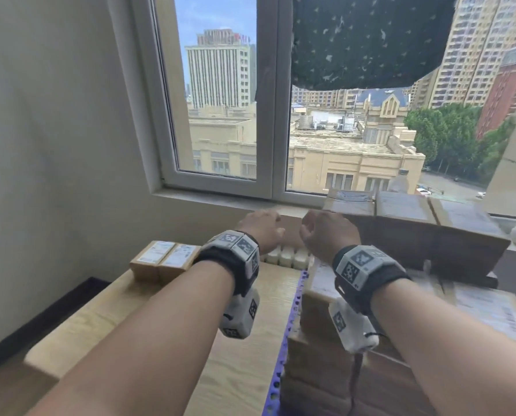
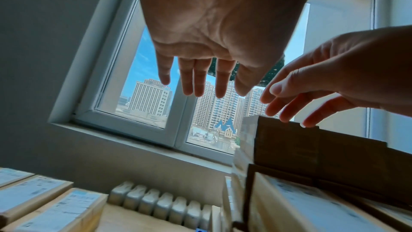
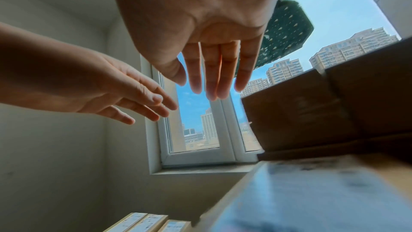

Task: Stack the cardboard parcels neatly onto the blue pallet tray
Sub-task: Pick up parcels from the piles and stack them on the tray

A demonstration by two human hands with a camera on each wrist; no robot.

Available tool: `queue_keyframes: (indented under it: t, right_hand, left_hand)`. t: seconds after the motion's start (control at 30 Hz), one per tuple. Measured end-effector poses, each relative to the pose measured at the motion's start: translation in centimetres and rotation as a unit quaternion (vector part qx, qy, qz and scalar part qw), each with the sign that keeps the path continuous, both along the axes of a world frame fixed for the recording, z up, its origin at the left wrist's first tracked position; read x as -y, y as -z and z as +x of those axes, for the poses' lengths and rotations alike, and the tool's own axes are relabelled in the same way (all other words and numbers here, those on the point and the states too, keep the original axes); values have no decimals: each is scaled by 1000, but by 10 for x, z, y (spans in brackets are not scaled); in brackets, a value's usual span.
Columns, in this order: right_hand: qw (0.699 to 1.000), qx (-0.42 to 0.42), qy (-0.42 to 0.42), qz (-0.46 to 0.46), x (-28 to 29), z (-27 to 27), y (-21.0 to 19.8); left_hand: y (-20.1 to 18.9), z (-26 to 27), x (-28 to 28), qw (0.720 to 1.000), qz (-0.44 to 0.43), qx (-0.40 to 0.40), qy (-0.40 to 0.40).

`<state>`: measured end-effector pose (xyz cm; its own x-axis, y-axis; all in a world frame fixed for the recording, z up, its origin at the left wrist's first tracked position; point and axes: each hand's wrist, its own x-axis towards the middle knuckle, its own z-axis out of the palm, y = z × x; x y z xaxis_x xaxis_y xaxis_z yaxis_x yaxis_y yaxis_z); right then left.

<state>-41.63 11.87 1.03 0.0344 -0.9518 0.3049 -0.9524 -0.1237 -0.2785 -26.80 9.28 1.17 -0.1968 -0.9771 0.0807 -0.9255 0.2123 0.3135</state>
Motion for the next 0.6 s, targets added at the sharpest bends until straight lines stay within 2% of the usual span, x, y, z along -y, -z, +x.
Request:
queue_keyframes:
  t: [0.3, 0.6]
  right_hand:
    - [999, -5, -29, 41, 21, 136, 40]
    - [997, 10, -40, 63, 40, 261, 89]
  left_hand:
    - [41, 142, 12, 998, 33, -6, -45]
    - [90, 254, 24, 996, 51, -39, -58]
